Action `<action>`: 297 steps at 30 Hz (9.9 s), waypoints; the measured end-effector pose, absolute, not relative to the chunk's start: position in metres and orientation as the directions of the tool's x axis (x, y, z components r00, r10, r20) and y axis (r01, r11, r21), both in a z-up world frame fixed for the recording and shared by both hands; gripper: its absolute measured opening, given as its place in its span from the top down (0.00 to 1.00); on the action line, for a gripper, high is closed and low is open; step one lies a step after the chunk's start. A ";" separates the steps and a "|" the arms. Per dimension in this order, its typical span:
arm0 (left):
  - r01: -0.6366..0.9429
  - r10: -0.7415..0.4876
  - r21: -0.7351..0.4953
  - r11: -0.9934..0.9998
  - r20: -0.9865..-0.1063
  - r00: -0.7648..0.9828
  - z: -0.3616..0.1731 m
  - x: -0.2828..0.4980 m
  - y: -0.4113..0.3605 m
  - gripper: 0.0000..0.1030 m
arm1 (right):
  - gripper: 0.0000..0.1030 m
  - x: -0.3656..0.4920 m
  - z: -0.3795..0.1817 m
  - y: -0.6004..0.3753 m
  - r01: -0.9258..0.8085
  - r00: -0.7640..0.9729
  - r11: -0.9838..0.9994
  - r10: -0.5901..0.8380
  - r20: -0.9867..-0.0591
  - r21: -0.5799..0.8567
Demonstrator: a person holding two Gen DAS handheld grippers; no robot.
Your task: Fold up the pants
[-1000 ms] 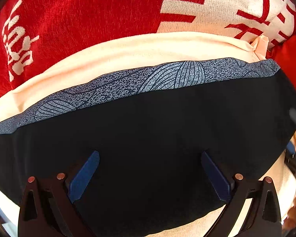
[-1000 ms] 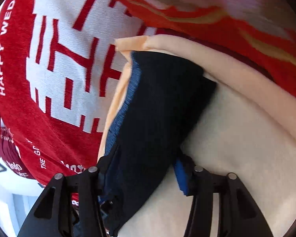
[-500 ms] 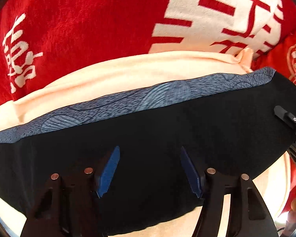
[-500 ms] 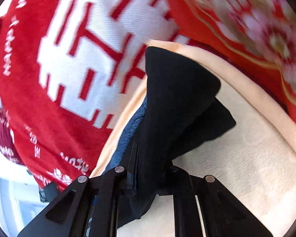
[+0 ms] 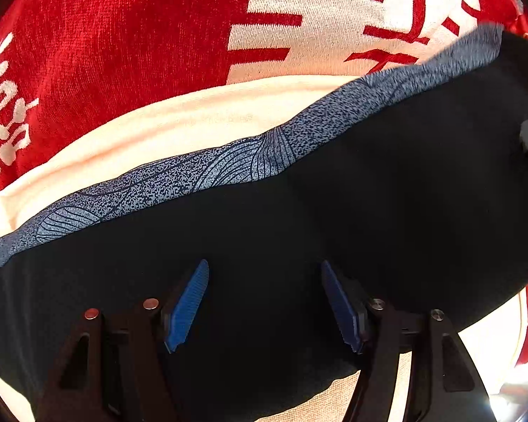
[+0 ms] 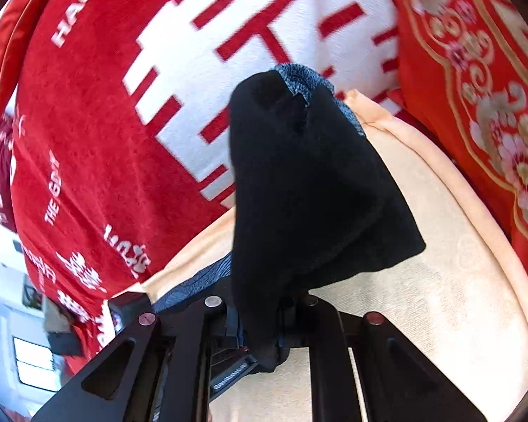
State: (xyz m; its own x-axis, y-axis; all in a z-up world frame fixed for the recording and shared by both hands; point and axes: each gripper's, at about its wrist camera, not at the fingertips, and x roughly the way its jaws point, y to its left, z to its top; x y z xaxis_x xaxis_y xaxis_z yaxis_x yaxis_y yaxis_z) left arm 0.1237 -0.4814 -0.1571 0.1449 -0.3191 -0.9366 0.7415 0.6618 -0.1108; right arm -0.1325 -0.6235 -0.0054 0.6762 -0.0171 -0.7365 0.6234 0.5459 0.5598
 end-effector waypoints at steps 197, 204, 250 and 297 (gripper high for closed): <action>0.328 -0.098 -0.014 0.945 -0.966 0.240 -0.109 0.332 0.024 0.06 | 0.69 0.233 -0.135 -0.291 0.266 0.182 0.863 0.394 -0.901 0.431; 0.397 -0.104 0.001 0.918 -0.965 0.242 -0.112 0.331 0.027 0.06 | 0.69 0.252 -0.143 -0.306 0.401 0.221 0.866 0.225 -0.949 0.299; 0.176 -0.232 -0.217 0.960 -0.970 0.069 -0.068 0.294 0.066 0.06 | 0.32 0.070 -0.091 -0.279 0.255 0.124 0.965 0.030 -0.992 0.061; 0.064 -0.317 -0.311 0.948 -0.915 0.251 -0.065 0.381 0.091 0.59 | 0.29 0.098 -0.066 -0.310 0.263 0.193 0.939 0.176 -0.965 0.224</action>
